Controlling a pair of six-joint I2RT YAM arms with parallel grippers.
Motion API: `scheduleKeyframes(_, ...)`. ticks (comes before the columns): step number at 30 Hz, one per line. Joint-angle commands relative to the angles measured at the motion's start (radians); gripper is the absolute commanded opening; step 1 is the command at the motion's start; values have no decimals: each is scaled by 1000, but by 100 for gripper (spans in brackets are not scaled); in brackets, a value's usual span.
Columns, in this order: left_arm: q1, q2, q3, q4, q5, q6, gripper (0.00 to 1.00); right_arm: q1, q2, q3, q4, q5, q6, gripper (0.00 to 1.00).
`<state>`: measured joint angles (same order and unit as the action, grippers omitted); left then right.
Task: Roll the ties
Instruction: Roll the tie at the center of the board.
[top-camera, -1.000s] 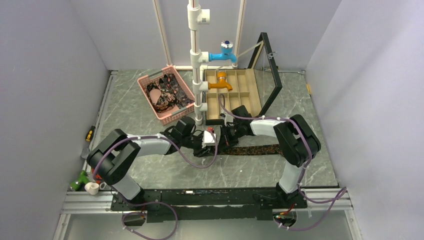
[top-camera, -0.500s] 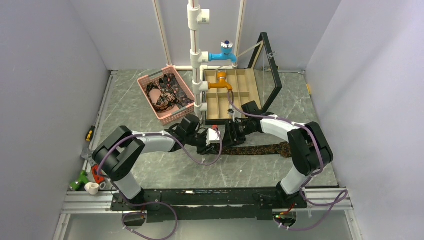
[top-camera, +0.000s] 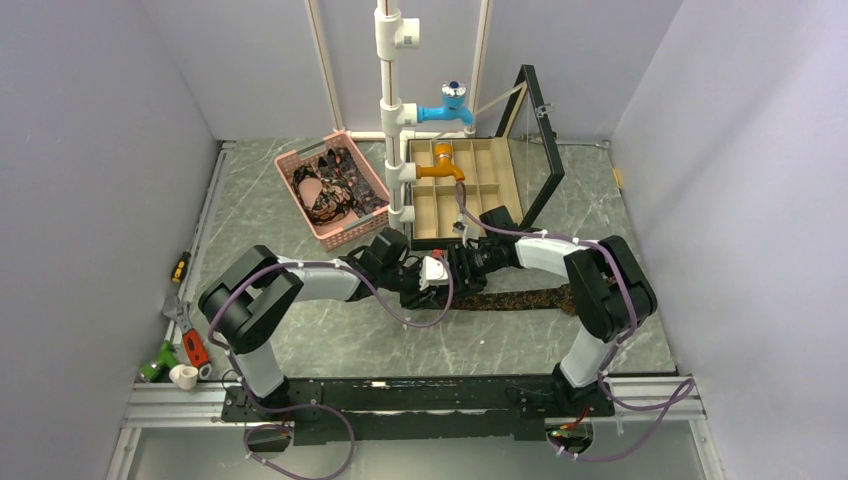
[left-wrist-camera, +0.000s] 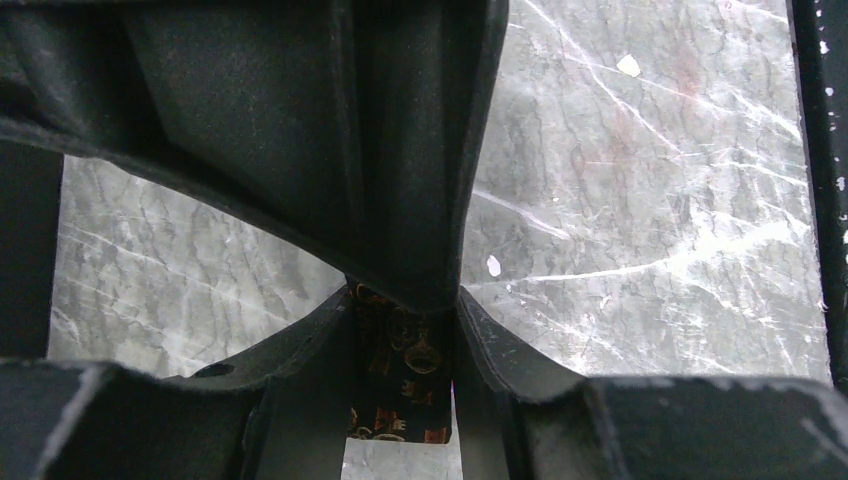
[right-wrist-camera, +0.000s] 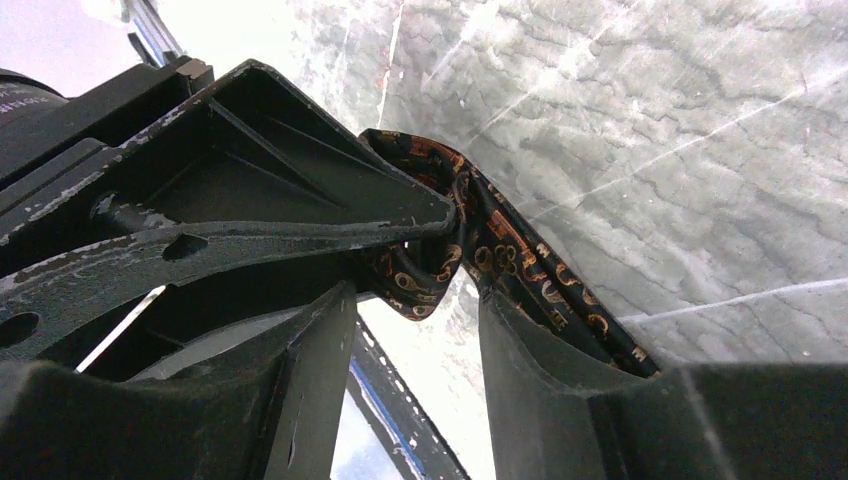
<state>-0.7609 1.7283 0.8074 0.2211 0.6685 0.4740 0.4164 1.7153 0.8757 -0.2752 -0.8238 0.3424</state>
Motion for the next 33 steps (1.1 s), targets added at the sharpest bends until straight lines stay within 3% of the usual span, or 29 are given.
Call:
scheduleKeyframes(1, -6, 15, 25, 29, 5, -26, 42, -2, 3, 9, 46, -34, 4, 48)
scheduleKeyframes(5, -7, 19, 28, 35, 14, -31, 42, -2, 7, 4, 69, -18, 7, 21)
scheduleKeyframes(8, -3, 9, 24, 22, 20, -19, 51, -3, 24, 18, 34, 1, -32, 2)
scheduleKeyframes(12, 70, -18, -27, 82, 98, -22, 83, -5, 38, 28, -31, 43, -103, 0)
scheduleKeyframes(14, 84, -29, -50, 90, 107, 17, 88, -5, 45, 31, -51, 61, -125, 0)
scheduleKeyframes(22, 82, -1, -72, 71, 138, 104, 80, -7, 91, 40, -85, 157, -172, 0)
scheduleKeyframes(27, 64, -18, -68, 120, 151, 53, 73, -6, 103, 42, -85, 183, -182, 0)
scheduleKeyframes(33, 33, 13, -28, 172, 136, -50, 52, -7, 109, 39, -73, 175, -174, 0)
